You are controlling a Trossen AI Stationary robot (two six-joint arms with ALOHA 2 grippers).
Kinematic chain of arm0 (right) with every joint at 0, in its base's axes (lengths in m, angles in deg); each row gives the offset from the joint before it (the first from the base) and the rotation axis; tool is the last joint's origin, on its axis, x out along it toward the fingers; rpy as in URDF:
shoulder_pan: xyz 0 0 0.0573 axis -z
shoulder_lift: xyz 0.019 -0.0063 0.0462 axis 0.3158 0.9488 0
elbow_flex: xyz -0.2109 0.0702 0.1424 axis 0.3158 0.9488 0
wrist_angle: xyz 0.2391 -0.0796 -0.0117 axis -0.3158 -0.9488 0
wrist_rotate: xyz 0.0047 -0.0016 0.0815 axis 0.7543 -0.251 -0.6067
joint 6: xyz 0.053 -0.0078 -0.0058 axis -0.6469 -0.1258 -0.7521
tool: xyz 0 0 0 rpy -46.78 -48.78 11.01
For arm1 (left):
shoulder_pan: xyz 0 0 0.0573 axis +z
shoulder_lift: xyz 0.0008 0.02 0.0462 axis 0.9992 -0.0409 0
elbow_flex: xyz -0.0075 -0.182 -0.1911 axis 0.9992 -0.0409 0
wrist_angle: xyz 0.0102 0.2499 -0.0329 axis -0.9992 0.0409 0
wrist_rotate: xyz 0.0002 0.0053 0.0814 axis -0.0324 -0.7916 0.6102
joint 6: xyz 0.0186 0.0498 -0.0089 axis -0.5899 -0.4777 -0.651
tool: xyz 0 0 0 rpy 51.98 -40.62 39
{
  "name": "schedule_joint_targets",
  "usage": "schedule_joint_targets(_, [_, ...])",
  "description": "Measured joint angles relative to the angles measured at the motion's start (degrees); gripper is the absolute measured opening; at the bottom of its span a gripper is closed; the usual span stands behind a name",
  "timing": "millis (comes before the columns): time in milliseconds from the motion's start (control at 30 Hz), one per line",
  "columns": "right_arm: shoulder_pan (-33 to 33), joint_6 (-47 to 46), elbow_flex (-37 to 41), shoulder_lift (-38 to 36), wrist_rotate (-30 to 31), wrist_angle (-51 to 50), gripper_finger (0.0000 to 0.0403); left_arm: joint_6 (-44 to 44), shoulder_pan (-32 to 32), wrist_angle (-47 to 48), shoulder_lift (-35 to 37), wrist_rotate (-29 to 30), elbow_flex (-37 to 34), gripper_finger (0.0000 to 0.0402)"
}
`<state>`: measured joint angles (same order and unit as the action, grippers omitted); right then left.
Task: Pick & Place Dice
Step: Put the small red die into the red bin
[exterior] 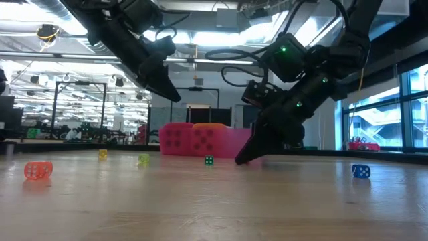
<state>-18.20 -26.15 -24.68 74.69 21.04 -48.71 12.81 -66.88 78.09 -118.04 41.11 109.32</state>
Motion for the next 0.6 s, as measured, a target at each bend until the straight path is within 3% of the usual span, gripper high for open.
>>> schedule_joint_targets(267, [0.00, 0.19, 0.22, -0.61, 0.00, -0.53, 0.0134, 0.04, 0.00, 0.00, -0.02, 0.00, 0.00, 0.0130])
schedule_joint_targets(600, [0.02, 0.00, 0.66, -4.07, 0.00, -4.15, 0.0061, 0.20, -0.02, -0.03, -0.02, 0.00, 0.02, 0.0129])
